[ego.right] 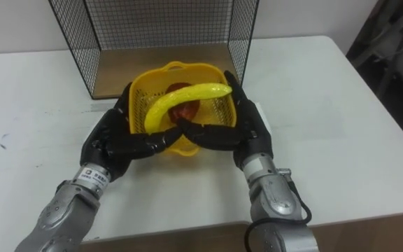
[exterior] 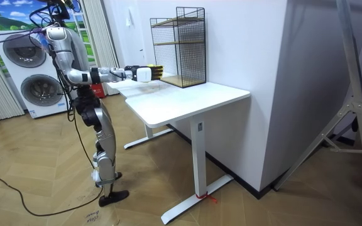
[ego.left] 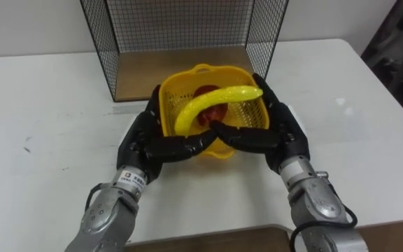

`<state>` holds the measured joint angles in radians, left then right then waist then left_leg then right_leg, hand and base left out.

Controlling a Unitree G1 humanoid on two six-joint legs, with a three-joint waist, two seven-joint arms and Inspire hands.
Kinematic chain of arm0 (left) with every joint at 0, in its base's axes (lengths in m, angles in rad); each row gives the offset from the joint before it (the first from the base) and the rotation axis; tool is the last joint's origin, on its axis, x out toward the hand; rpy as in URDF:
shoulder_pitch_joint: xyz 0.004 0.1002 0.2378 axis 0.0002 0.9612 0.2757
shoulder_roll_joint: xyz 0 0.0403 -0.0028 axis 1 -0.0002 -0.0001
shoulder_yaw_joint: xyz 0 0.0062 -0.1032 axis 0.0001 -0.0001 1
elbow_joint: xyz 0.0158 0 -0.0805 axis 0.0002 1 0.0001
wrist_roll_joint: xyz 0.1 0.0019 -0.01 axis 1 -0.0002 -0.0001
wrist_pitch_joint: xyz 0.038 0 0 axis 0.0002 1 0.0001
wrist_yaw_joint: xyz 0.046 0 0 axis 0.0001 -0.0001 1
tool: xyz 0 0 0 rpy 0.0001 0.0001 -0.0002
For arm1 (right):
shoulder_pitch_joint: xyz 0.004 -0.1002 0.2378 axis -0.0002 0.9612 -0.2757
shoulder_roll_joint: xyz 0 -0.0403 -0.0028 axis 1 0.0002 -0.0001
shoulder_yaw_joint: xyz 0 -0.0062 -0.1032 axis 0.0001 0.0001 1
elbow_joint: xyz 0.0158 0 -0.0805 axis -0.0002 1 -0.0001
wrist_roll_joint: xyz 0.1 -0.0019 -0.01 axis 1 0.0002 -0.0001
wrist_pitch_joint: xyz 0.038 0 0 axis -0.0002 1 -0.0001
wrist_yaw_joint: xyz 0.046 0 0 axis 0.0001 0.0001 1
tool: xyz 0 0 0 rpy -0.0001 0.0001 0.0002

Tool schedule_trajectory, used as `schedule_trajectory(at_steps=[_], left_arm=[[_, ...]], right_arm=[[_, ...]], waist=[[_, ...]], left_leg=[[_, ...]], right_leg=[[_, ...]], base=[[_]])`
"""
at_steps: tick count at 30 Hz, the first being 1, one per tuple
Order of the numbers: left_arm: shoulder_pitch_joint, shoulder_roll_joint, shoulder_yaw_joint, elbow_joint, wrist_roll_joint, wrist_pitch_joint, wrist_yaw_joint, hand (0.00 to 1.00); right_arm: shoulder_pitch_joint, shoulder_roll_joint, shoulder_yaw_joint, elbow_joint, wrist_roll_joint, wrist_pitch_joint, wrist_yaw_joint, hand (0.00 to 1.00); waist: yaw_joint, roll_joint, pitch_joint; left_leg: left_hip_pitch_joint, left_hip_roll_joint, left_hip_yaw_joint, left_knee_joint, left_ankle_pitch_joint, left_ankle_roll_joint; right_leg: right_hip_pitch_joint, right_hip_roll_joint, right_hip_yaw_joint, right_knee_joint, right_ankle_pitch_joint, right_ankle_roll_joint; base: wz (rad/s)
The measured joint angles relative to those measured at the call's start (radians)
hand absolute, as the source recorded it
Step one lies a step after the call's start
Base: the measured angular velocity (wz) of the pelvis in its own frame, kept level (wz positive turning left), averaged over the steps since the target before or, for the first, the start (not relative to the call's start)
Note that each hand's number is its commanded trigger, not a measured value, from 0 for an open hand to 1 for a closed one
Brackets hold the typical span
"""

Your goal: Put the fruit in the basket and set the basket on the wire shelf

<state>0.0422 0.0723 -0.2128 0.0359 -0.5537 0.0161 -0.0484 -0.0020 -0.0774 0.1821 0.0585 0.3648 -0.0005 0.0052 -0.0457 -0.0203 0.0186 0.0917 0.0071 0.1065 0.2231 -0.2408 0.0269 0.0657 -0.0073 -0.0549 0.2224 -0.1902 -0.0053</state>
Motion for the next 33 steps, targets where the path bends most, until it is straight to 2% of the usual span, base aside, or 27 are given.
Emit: schedule_trajectory(at_steps=[6, 8, 13, 14, 16, 17, 18, 19, 20, 21, 22, 23, 24, 25, 26, 27, 30, 31, 32, 33], left_arm=[[0.000, 0.000, 0.010, -0.021, 0.025, -0.002, 0.000, 0.00], [0.000, 0.000, 0.011, -0.020, 0.035, -0.004, 0.000, 0.00], [0.000, 0.005, 0.017, -0.018, 0.034, -0.017, 0.000, 0.00], [0.000, 0.006, 0.017, -0.017, 0.034, -0.017, 0.000, 0.00], [0.000, 0.009, 0.017, -0.018, 0.037, -0.017, 0.000, 0.00], [-0.001, 0.009, 0.020, -0.016, 0.038, -0.017, -0.001, 0.00], [-0.001, 0.010, 0.021, -0.011, 0.038, -0.017, -0.002, 0.00], [-0.001, 0.005, 0.021, -0.004, 0.037, -0.017, -0.003, 0.00], [-0.001, -0.007, 0.015, -0.001, 0.037, -0.017, -0.003, 0.00], [-0.001, -0.008, 0.014, -0.002, 0.037, -0.018, -0.003, 0.00], [0.000, -0.006, 0.013, -0.001, 0.038, -0.019, -0.003, 0.00], [0.001, -0.003, 0.022, -0.001, 0.039, -0.019, -0.003, 0.00], [0.000, -0.001, 0.026, -0.002, 0.039, -0.019, -0.003, 0.00], [0.002, 0.005, 0.024, -0.001, 0.038, -0.019, -0.003, 0.00], [0.004, 0.010, 0.016, -0.001, 0.036, -0.019, -0.003, 0.00], [0.003, 0.010, 0.013, -0.003, 0.034, -0.019, -0.003, 0.00], [0.003, 0.012, 0.011, -0.004, 0.032, -0.025, -0.003, 0.00], [0.003, 0.013, 0.008, -0.004, 0.032, -0.025, -0.003, 0.00], [0.002, 0.013, 0.009, -0.004, 0.032, -0.027, -0.003, 0.00], [0.002, 0.013, 0.008, -0.004, 0.032, -0.027, -0.003, 0.00]], right_arm=[[0.002, -0.001, 0.001, -0.030, 0.001, 0.000, 0.003, 0.00], [0.004, -0.001, 0.002, -0.030, 0.001, 0.000, 0.004, 0.00], [0.008, -0.008, 0.001, -0.006, 0.021, -0.015, 0.020, 0.00], [0.009, -0.007, 0.003, -0.003, 0.023, -0.015, 0.020, 0.00], [0.008, -0.006, 0.003, -0.003, 0.020, -0.015, 0.020, 0.00], [0.005, -0.002, 0.003, -0.002, 0.022, -0.016, 0.022, 0.00], [0.005, -0.002, 0.004, 0.001, 0.024, -0.016, 0.023, 0.00], [0.005, -0.010, 0.002, 0.003, 0.024, -0.016, 0.024, 0.00], [0.005, -0.019, -0.002, 0.003, 0.024, -0.015, 0.031, 0.00], [0.004, -0.021, -0.004, 0.003, 0.024, -0.015, 0.033, 0.00], [0.004, -0.022, -0.006, 0.003, 0.022, -0.005, 0.038, 0.00], [0.005, -0.019, -0.006, 0.003, 0.019, 0.000, 0.042, 0.00], [0.004, -0.016, -0.006, 0.002, 0.018, 0.002, 0.042, 0.00], [0.004, -0.017, -0.007, 0.001, 0.021, 0.002, 0.043, 0.00], [0.004, -0.024, -0.006, 0.000, 0.021, 0.002, 0.047, 0.00], [0.005, -0.024, -0.004, 0.000, 0.023, 0.002, 0.050, 0.00], [0.005, -0.028, -0.005, 0.000, 0.032, -0.001, 0.051, 0.00], [0.006, -0.028, -0.003, 0.000, 0.032, -0.001, 0.050, 0.00], [0.005, -0.024, -0.003, -0.001, 0.032, -0.001, 0.050, 0.00], [0.004, -0.020, -0.002, -0.001, 0.033, -0.001, 0.049, 0.00]], waist=[[0.007, -0.007, -0.0024], [0.029, -0.009, -0.0017], [0.055, -0.019, 0.0003], [0.052, -0.022, 0.0028], [0.048, -0.028, 0.0019], [0.049, -0.036, 0.0129], [0.052, -0.039, 0.0117], [0.052, -0.045, 0.0106], [0.057, -0.053, 0.0091], [0.069, -0.046, 0.0041], [0.088, -0.045, -0.0022], [0.085, -0.050, -0.0162], [0.080, -0.054, -0.0212], [0.078, -0.061, -0.0212], [0.076, -0.057, -0.0202], [0.072, -0.055, -0.0195], [0.058, -0.057, -0.0186], [0.058, -0.062, -0.0162], [0.055, -0.071, -0.0101], [0.054, -0.075, -0.0079]], left_leg=[[-0.014, 0.007, 0.006, 0.036, -0.001, -0.001], [-0.023, 0.022, 0.028, 0.084, -0.007, -0.011], [-0.081, 0.041, 0.027, 0.265, -0.041, -0.027], [-0.095, 0.045, 0.026, 0.297, -0.041, -0.027], [-0.125, 0.057, 0.027, 0.348, -0.039, -0.027], [-0.178, 0.065, 0.018, 0.421, -0.031, -0.036], [-0.205, 0.060, 0.010, 0.426, -0.031, -0.038], [-0.258, 0.034, -0.008, 0.365, -0.028, -0.038], [-0.308, 0.022, -0.021, 0.259, -0.004, -0.047], [-0.331, 0.016, -0.029, 0.208, 0.035, -0.044], [-0.348, 0.017, -0.037, 0.156, 0.102, -0.045], [-0.338, 0.014, -0.037, 0.137, 0.144, -0.033], [-0.334, 0.011, -0.034, 0.132, 0.152, -0.028], [-0.319, 0.004, -0.030, 0.123, 0.166, -0.019], [-0.306, -0.006, -0.036, 0.126, 0.189, -0.002], [-0.305, -0.009, -0.036, 0.137, 0.193, 0.010], [-0.304, -0.041, -0.030, 0.173, 0.148, 0.032], [-0.299, -0.057, -0.026, 0.176, 0.135, 0.038], [-0.291, -0.079, -0.021, 0.179, 0.123, 0.048], [-0.291, -0.091, -0.022, 0.189, 0.113, 0.054]], right_leg=[[-0.009, 0.004, 0.008, 0.019, 0.000, -0.001], [-0.015, 0.011, 0.019, 0.043, -0.002, -0.003], [-0.048, 0.018, 0.019, 0.139, -0.059, -0.034], [-0.049, 0.022, 0.023, 0.153, -0.072, -0.039], [-0.054, 0.025, 0.025, 0.175, -0.082, -0.048], [-0.053, 0.026, 0.023, 0.182, -0.088, -0.065], [-0.052, 0.025, 0.025, 0.182, -0.090, -0.069], [-0.055, 0.024, 0.029, 0.181, -0.094, -0.068], [-0.068, 0.023, 0.032, 0.185, -0.101, -0.058], [-0.076, 0.023, 0.035, 0.192, -0.106, -0.055], [-0.082, 0.023, 0.043, 0.203, -0.115, -0.052], [-0.088, 0.026, 0.050, 0.209, -0.124, -0.044], [-0.085, 0.025, 0.050, 0.206, -0.126, -0.039], [-0.073, 0.013, 0.043, 0.200, -0.125, -0.031], [-0.053, 0.008, 0.037, 0.195, -0.129, -0.032], [-0.043, 0.005, 0.033, 0.194, -0.133, -0.032], [-0.028, -0.030, 0.027, 0.212, -0.174, -0.016], [-0.026, -0.047, 0.030, 0.227, -0.190, -0.008], [-0.025, -0.072, 0.023, 0.254, -0.213, 0.002], [-0.025, -0.084, 0.020, 0.271, -0.226, 0.007]], base=[[-0.03], [-0.23], [-0.18], [0.10], [0.17], [0.15], [0.23], [0.08], [-0.03], [-0.39], [-0.41], [-0.31], [-0.10], [0.00], [0.00], [0.14], [0.12], [0.00], [0.10], [0.12]])
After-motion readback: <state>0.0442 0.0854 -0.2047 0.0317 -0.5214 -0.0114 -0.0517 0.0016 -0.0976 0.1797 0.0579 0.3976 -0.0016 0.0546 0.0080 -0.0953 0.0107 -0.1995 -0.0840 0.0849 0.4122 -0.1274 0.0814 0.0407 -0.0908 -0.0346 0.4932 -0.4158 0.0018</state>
